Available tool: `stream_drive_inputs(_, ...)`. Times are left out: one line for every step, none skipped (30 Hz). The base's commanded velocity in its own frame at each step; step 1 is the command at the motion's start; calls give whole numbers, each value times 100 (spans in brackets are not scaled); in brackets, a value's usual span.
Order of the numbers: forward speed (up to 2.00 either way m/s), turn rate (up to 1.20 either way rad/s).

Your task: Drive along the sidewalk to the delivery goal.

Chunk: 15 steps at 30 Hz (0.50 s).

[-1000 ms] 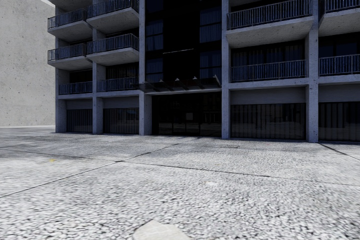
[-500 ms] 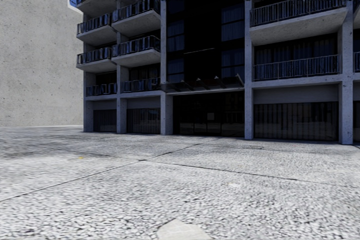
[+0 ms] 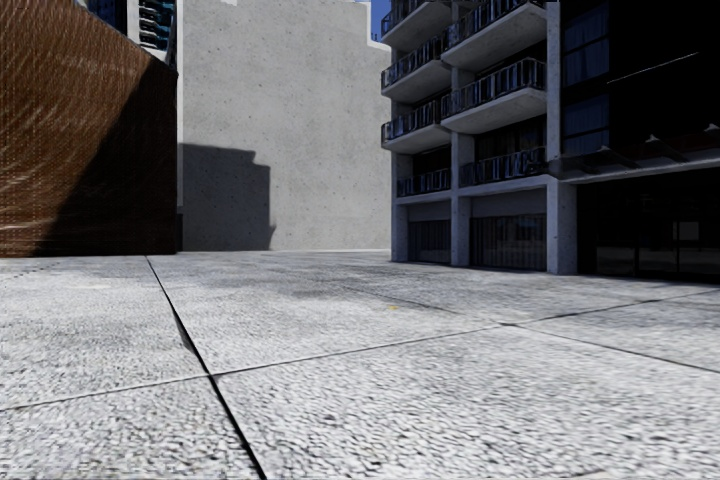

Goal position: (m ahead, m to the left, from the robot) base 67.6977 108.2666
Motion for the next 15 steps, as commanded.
stream_drive_inputs(0, 120)
stream_drive_inputs(0, 120)
stream_drive_inputs(0, 120)
stream_drive_inputs(0, 120)
stream_drive_inputs(0, 120)
stream_drive_inputs(0, 120)
stream_drive_inputs(0, 120)
stream_drive_inputs(0, 120)
stream_drive_inputs(0, 120)
stream_drive_inputs(0, 120)
stream_drive_inputs(0, 120)
stream_drive_inputs(0, 120)
stream_drive_inputs(0, 120)
stream_drive_inputs(0, 120)
stream_drive_inputs(0, 120)
